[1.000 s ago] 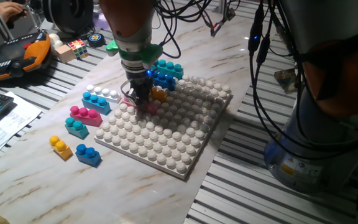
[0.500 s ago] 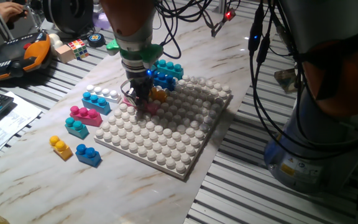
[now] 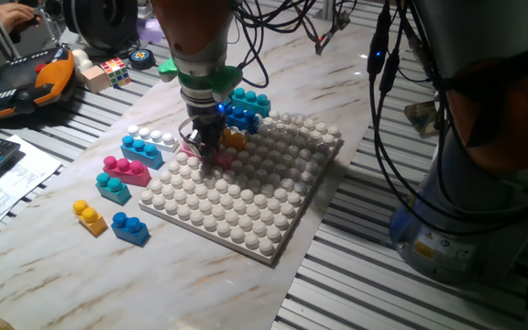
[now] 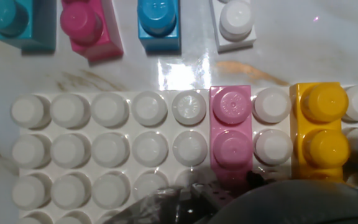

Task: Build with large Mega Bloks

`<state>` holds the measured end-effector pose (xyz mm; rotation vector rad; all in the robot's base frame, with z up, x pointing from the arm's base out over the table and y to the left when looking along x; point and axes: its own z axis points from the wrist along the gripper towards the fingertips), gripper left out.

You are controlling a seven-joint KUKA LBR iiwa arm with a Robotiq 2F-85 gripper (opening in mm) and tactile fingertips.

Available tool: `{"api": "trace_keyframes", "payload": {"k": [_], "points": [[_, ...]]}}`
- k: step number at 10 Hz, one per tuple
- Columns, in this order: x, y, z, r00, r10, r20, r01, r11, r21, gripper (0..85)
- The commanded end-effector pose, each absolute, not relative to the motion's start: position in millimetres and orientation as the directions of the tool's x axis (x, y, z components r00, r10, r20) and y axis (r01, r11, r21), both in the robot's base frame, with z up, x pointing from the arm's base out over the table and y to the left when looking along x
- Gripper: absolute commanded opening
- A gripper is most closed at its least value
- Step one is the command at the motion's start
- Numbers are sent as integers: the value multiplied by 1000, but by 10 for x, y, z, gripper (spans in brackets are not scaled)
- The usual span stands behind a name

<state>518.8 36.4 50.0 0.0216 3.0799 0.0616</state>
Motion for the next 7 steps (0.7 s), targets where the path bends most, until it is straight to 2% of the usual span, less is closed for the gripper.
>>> {"api": "trace_keyframes", "payload": {"k": [1, 2, 3, 6, 7], "points": [[5187, 362, 511, -998, 14, -63, 12, 999, 35, 7], [5188, 363, 518, -998, 7, -69, 5, 1000, 28, 13], [5188, 367, 525, -997, 15, -78, 13, 1000, 27, 143], [5189, 370, 548, -992, 52, -111, 50, 999, 20, 650], [5195, 372, 566, -991, 64, -120, 62, 998, 22, 730]]}}
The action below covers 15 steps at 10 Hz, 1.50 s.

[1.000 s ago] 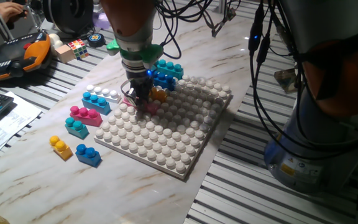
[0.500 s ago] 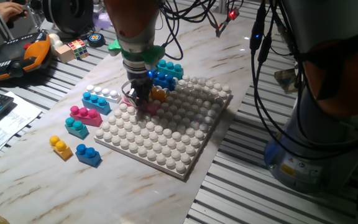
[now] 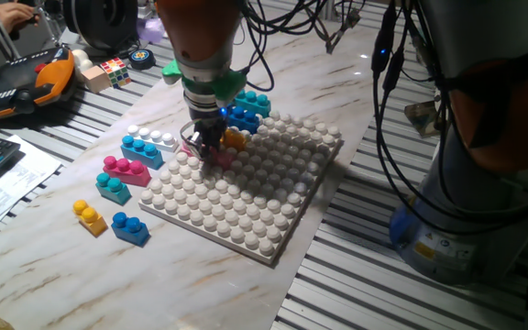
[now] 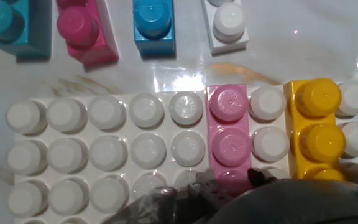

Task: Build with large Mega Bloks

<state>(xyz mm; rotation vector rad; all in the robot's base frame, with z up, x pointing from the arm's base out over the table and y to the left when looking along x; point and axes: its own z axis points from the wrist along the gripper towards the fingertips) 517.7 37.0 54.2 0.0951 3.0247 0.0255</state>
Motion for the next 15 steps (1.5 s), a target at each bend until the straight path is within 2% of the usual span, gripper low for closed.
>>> {"api": "trace_keyframes", "payload": {"k": [1, 2, 6, 10, 11, 13, 15], "points": [[5209, 372, 593, -990, 68, -122, 66, 998, 16, 780], [5217, 376, 638, -990, 74, -122, 72, 997, 14, 783], [5263, 369, 947, -991, 93, -98, 92, 996, 12, 663], [5289, 234, 1668, -993, 96, -64, 97, 995, -18, 373], [5297, 163, 1774, -994, 92, -65, 93, 996, -11, 277], [5299, 97, 1911, -994, 84, -77, 85, 996, -13, 10], [5251, 130, 1989, -989, 116, -95, 118, 993, -21, 7]]}}
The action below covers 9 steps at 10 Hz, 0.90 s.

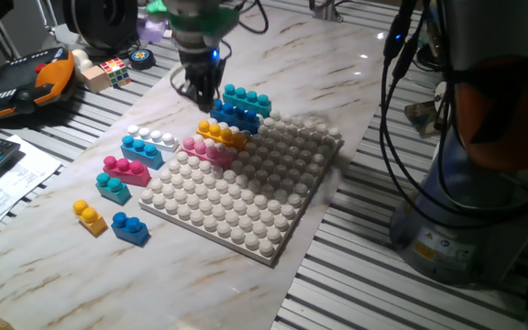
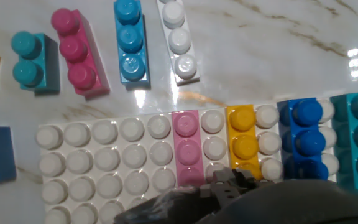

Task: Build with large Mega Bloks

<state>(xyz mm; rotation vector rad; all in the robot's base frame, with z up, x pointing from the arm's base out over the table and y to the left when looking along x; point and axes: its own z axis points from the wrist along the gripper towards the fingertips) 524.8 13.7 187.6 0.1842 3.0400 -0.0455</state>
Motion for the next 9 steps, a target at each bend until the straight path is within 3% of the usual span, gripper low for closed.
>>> {"api": "trace_keyframes", "payload": {"k": [1, 4, 9], "points": [[5245, 145, 2027, -988, 121, -94, 124, 992, -28, 7], [5235, 113, 2104, -987, 146, -66, 144, 989, 27, 7], [5122, 114, 2240, -992, 114, -61, 114, 993, -5, 7]]}}
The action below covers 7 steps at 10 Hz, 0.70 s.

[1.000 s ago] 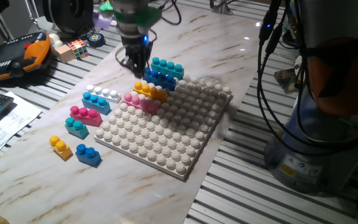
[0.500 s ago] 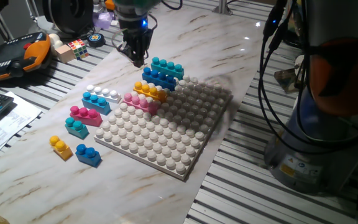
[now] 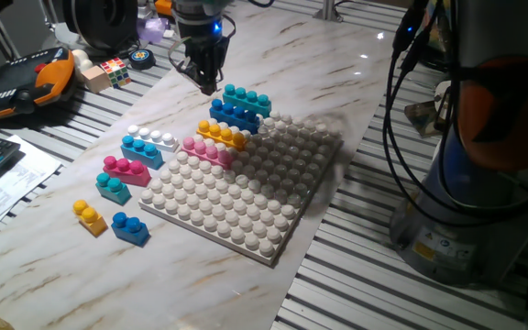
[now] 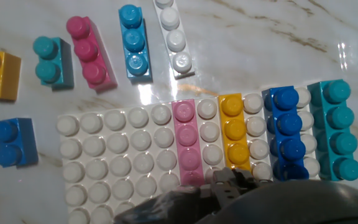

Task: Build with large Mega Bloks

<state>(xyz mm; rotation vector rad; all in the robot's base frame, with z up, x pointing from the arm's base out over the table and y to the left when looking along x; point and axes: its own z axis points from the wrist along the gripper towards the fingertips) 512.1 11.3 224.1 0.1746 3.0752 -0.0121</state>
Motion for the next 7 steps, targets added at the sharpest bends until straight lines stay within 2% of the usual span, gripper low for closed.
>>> {"api": "trace_keyframes", "payload": {"k": [1, 7], "points": [[5118, 112, 2244, -992, 108, -62, 108, 994, 1, 7], [5094, 109, 2265, -992, 112, -57, 113, 994, 1, 7]]}}
